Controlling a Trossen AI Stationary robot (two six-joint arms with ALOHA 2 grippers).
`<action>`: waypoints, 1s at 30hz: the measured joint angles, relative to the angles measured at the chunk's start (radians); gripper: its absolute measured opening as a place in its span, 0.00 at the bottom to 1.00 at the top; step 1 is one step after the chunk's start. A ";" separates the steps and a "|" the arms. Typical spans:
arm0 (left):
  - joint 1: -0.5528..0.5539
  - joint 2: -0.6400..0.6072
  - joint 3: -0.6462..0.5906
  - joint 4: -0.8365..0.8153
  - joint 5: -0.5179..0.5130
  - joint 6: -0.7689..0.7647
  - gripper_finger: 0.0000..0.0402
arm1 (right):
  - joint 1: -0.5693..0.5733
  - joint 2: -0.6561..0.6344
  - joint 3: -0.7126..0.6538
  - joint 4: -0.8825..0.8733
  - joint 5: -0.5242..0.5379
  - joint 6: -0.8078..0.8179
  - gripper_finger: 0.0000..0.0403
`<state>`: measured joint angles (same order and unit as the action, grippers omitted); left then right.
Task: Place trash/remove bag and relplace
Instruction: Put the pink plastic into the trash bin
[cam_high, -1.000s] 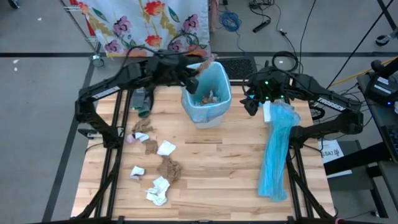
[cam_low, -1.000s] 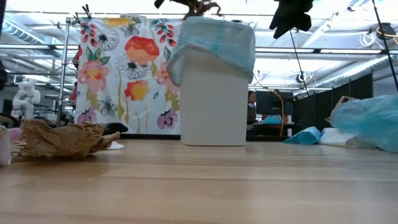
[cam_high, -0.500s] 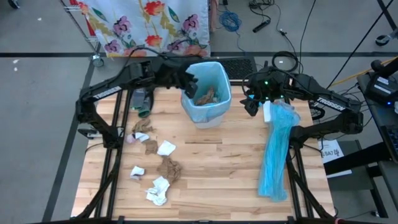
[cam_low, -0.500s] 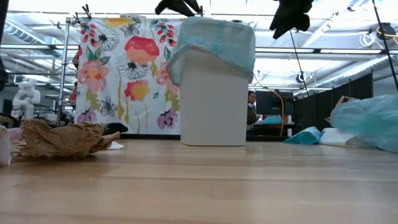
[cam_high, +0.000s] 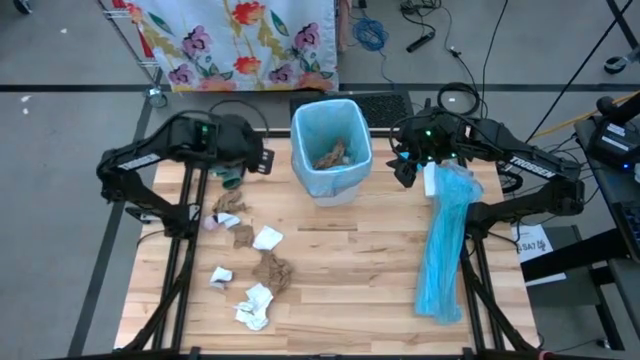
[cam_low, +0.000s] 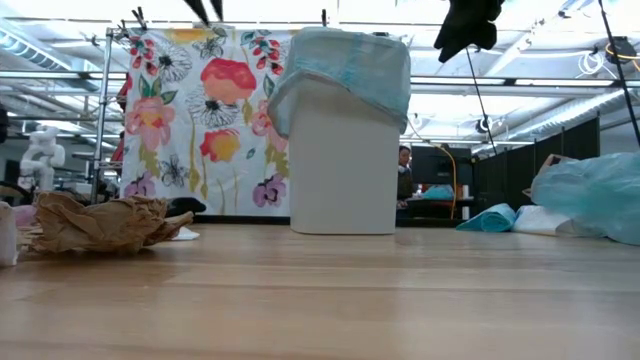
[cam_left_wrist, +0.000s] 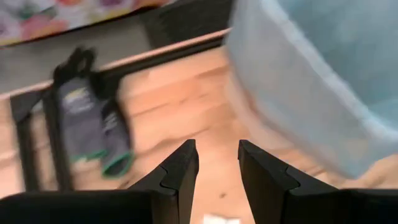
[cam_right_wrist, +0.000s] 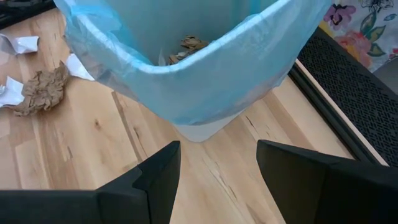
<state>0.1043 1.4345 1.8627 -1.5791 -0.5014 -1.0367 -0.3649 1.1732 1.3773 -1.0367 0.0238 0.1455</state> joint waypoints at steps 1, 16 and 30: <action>-0.017 -0.001 -0.018 0.014 -0.012 -0.016 0.30 | 0.000 0.000 0.000 0.000 0.000 -0.001 0.50; -0.181 0.008 -0.310 0.007 0.070 -0.092 0.30 | 0.000 0.000 0.000 -0.001 0.000 0.021 0.50; -0.116 -0.226 -0.845 0.213 0.395 -0.028 0.30 | 0.000 0.000 0.000 0.001 0.000 0.042 0.50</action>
<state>-0.0114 1.2081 1.0180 -1.3659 -0.1064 -1.0643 -0.3649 1.1729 1.3773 -1.0358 0.0237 0.1879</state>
